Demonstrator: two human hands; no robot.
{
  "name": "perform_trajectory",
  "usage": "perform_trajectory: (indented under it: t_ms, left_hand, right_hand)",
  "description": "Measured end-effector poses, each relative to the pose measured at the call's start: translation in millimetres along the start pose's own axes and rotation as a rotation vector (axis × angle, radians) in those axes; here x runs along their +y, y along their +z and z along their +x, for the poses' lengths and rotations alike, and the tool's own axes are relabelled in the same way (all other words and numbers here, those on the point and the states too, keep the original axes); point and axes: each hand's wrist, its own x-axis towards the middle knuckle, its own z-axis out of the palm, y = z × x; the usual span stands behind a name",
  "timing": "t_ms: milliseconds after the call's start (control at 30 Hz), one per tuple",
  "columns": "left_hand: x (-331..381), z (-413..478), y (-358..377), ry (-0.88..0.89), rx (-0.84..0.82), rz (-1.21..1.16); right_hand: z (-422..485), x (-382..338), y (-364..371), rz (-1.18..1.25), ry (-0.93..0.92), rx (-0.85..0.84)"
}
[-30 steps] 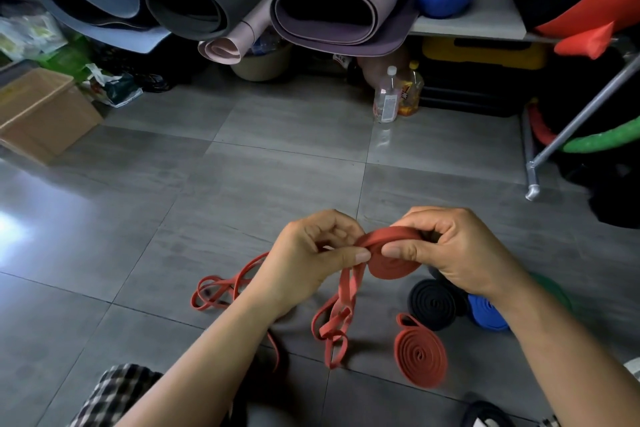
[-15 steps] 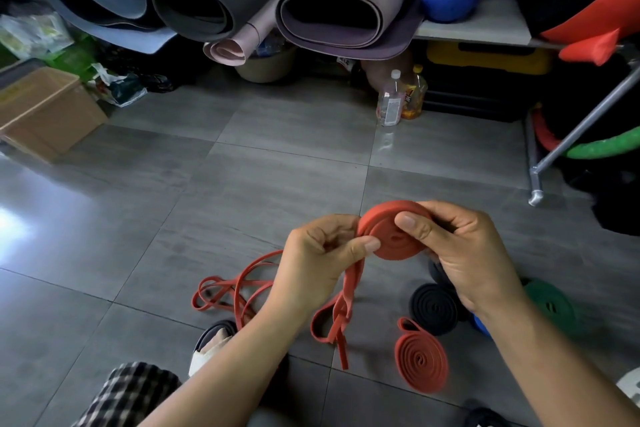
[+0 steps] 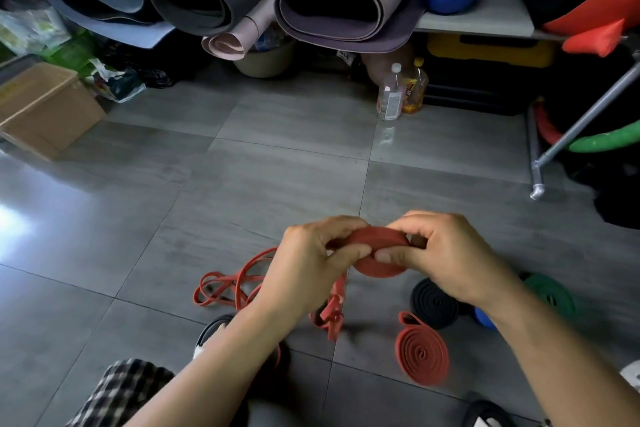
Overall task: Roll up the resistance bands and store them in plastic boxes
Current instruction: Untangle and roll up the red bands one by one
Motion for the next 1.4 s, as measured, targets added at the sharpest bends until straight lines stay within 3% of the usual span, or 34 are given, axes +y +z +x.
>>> perform_trajectory:
  t_ms: [67, 133, 333, 433, 600, 767, 833, 900, 1000, 1067, 1167, 1233, 1300, 1400]
  left_hand:
    - [0.2, 1.5, -1.1, -0.140, 0.037, -0.294]
    - [0.2, 4.0, -3.0, -0.181, 0.037, -0.423]
    - [6.4, 4.3, 1.4, -0.210, 0.070, -0.557]
    - [10.7, 2.7, 5.8, -0.245, 0.151, -0.660]
    - [11.5, 4.8, 4.6, -0.231, 0.202, -0.613]
    - [9.1, 0.0, 16.4, -0.306, 0.183, -0.726]
    - [7.5, 1.3, 13.0, -0.343, 0.194, -0.711]
    - [4.0, 3.4, 3.7, -0.313, 0.156, -0.552]
    - [-5.2, 5.2, -4.6, -0.108, 0.023, 0.077]
    - [-6.9, 3.0, -1.2, -0.053, -0.050, 0.244]
    - [-5.8, 3.3, 0.7, -0.143, -0.024, 0.015]
    - [-3.3, 5.7, -4.0, -0.225, -0.003, -0.249]
    - [-0.8, 7.6, -8.1, -0.236, -0.021, -0.352]
    - [1.6, 7.1, -6.6, -0.243, -0.043, -0.435]
  right_hand:
    - [1.0, 0.0, -1.2, 0.144, -0.015, 0.070]
    - [1.0, -1.1, -4.1, 0.357, 0.013, 0.154]
    - [2.2, -6.2, 2.5, 0.713, 0.064, 0.327]
    - [1.6, -3.4, 16.9, 0.790, 0.060, 0.325]
    - [3.1, 3.4, 19.7, 0.846, 0.093, 0.380]
    - [-2.5, -1.1, 36.7, 1.140, 0.231, 0.297]
    - [-3.1, -5.5, 34.1, 1.092, 0.295, 0.224]
    - [-1.1, -3.3, 19.5, 0.856, 0.281, 0.146]
    - [0.6, 3.0, -1.5, 0.069, 0.118, 0.109]
    - [-0.1, 4.6, -2.4, -0.223, 0.014, 0.035]
    - [-0.6, 4.1, 0.5, -0.174, -0.039, 0.019]
    - [-0.3, 2.4, -2.7, 0.030, -0.039, 0.091]
    - [-0.4, 0.8, -8.6, 0.291, -0.031, 0.158]
    - [0.1, -2.4, -9.3, 0.450, -0.018, 0.231]
